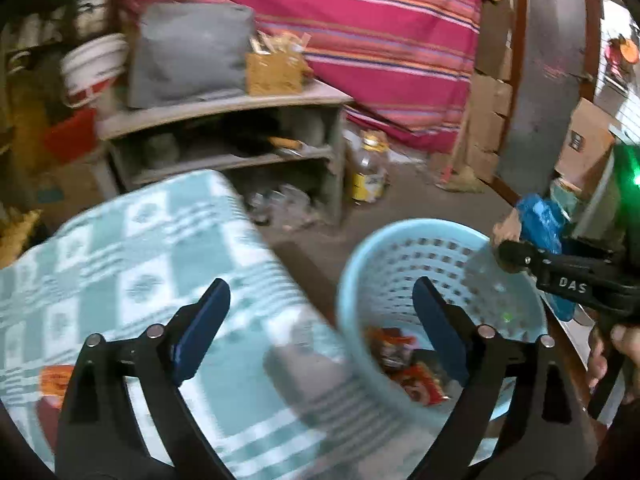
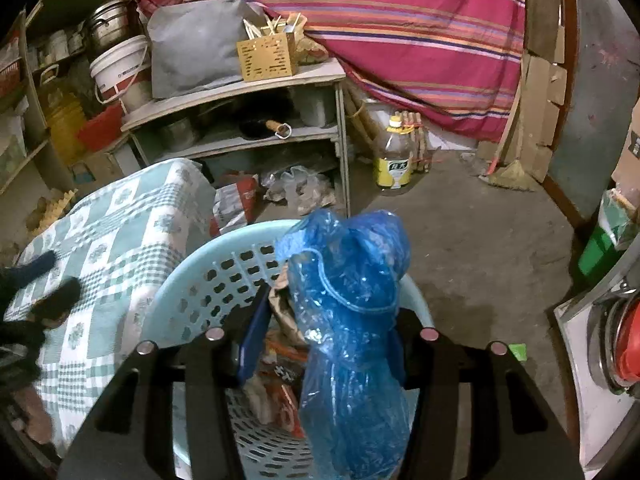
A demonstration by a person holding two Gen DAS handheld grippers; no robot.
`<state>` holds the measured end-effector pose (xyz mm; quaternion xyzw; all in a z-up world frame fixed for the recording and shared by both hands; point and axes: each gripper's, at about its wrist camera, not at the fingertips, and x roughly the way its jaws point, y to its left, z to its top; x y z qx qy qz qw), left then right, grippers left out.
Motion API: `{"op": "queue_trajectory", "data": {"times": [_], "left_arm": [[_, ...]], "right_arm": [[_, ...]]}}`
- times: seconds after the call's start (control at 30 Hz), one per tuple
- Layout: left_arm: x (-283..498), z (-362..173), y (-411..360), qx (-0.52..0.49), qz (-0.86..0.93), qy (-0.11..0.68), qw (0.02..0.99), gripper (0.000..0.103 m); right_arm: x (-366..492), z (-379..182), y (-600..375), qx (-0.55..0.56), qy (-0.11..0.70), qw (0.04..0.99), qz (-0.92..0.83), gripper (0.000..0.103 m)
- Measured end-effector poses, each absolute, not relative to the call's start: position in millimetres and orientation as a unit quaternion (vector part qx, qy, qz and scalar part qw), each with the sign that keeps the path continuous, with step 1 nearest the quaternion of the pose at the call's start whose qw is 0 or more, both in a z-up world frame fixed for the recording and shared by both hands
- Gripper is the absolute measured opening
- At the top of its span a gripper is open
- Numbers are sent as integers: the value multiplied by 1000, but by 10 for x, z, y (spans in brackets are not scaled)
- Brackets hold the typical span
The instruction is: Collect trash
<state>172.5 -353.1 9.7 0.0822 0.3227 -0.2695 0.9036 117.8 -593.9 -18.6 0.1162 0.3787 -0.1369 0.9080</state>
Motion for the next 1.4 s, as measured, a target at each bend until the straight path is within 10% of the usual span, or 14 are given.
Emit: {"op": "queue_trajectory", "data": {"times": [0.23,1.4], "left_arm": [[1736,358,-2669,63,-201,303,929,97],[1813,-722,-138,-25,-14,404,914,97]], "right_arm": [[1320,-299,-5797,118,377,906,-152,86],[1642,-488,-3364,31,370,927,-49,95]]}}
